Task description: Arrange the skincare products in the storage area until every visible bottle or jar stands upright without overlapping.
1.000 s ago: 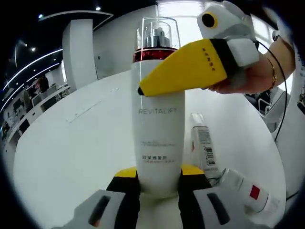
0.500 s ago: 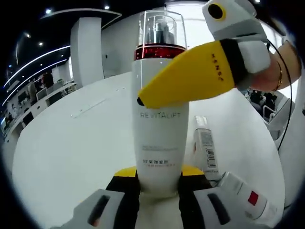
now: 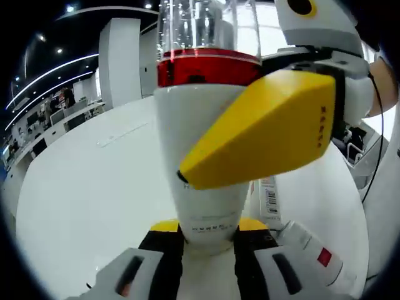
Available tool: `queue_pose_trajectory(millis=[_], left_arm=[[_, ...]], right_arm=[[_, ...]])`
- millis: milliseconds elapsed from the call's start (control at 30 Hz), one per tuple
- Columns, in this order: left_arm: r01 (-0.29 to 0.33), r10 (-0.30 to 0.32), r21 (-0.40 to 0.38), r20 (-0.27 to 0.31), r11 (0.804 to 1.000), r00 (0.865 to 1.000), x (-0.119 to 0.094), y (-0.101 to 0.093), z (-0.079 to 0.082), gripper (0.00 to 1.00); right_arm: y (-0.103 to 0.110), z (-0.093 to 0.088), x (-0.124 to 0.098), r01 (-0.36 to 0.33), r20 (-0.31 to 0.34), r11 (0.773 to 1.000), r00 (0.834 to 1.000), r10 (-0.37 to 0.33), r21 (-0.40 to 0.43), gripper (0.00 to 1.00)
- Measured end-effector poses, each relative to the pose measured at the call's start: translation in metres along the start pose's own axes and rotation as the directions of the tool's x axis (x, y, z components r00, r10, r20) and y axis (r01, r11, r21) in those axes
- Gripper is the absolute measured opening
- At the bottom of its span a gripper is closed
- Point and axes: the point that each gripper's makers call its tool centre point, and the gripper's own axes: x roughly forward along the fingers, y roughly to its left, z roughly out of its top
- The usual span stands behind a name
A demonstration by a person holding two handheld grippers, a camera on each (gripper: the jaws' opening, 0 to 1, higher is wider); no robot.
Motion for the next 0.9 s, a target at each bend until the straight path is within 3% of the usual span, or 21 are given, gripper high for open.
queue_pose_trajectory(millis=[133,233,267,467,667,700,733,833,900], left_arm=[[0.003,-0.003,-0.005,-0.002,1.000,1.000,-0.002,0.000,-0.001,0.30],[0.008,-0.008,0.000,-0.007,1.000,1.000,-0.003,-0.001,-0.001,0.31],[0.014,-0.014,-0.012,-0.008,1.000,1.000,-0.004,-0.001,-0.002,0.31],[0.040,-0.040,0.010,0.010,0.999,0.999,-0.014,-0.004,0.002,0.32],[0.062,-0.063,0.017,0.056,0.998,0.996,-0.027,-0.008,0.010,0.32],[0.075,-0.076,0.016,0.066,0.997,0.995,-0.028,-0.009,0.013,0.32],[0.075,-0.076,0.016,0.072,0.997,0.994,-0.029,-0.009,0.014,0.32],[0.100,-0.101,0.012,0.100,0.995,0.990,-0.032,-0.011,0.021,0.33],[0.107,-0.108,0.009,0.117,0.994,0.987,-0.033,-0.014,0.027,0.33]], right_arm=[[0.004,0.000,0.001,-0.013,-0.004,0.999,1.000,0.013,-0.038,0.27],[0.011,0.000,0.001,-0.048,-0.022,0.991,0.999,0.046,-0.124,0.27],[0.009,0.000,0.001,-0.054,-0.024,0.994,0.998,0.052,-0.092,0.27],[0.013,-0.002,-0.002,-0.174,-0.052,0.973,0.984,0.168,-0.154,0.27],[0.020,-0.006,-0.004,-0.345,-0.126,0.912,0.937,0.325,-0.222,0.27],[0.023,-0.007,-0.007,-0.394,-0.145,0.892,0.918,0.369,-0.224,0.27],[0.021,-0.008,-0.007,-0.393,-0.155,0.887,0.918,0.365,-0.242,0.27],[0.024,-0.009,-0.008,-0.440,-0.191,0.860,0.896,0.401,-0.259,0.27],[0.025,-0.012,-0.011,-0.494,-0.222,0.827,0.867,0.446,-0.269,0.27]])
